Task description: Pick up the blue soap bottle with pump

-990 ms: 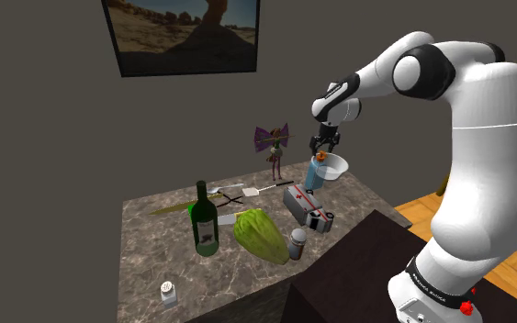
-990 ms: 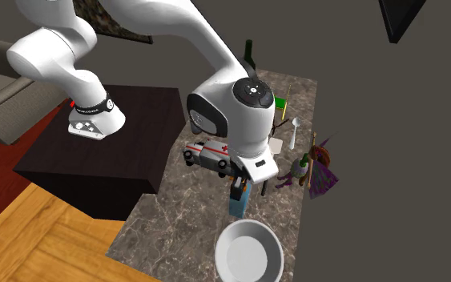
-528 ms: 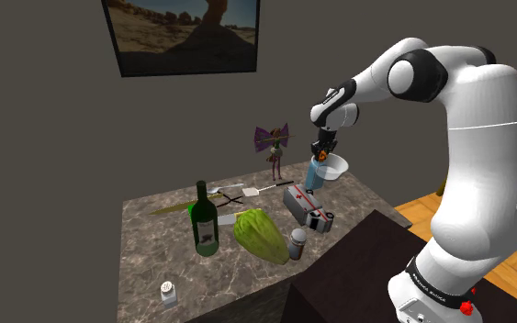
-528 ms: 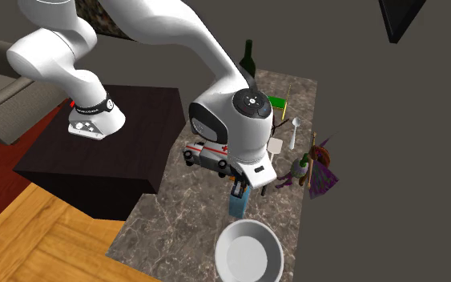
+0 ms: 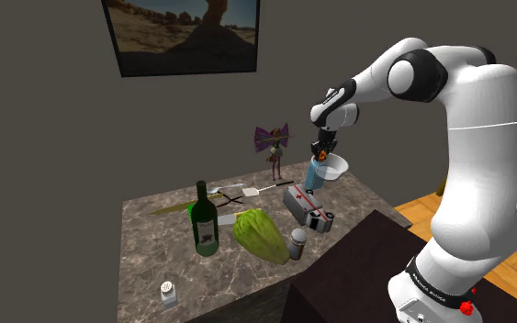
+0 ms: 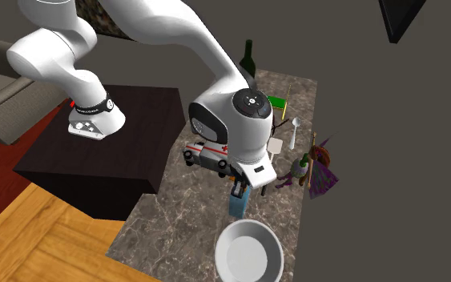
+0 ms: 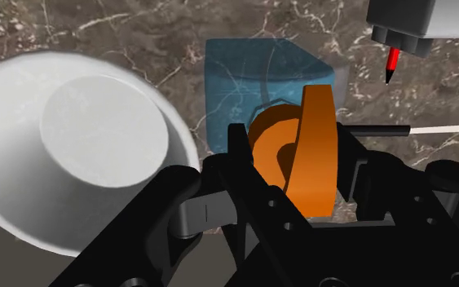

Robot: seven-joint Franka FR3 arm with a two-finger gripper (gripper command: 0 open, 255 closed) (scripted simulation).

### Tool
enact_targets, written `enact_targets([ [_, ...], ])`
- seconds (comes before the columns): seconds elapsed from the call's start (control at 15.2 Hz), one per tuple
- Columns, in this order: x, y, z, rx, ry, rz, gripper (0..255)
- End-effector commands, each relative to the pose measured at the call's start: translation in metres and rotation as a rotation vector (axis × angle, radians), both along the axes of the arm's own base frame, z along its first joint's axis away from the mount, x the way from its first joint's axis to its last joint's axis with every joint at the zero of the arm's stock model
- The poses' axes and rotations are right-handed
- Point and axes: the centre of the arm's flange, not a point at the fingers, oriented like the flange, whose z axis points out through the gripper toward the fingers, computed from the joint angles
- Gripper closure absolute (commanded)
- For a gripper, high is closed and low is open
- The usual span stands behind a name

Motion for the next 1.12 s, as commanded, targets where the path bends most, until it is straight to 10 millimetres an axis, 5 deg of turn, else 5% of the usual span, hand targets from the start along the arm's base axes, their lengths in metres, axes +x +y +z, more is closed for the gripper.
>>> enact_targets([
  [0.0,0.000,0.001,0.005,0.000,0.001,0.000,255],
  [1.06,0.000,0.001,0.080,0.000,0.001,0.000,255],
])
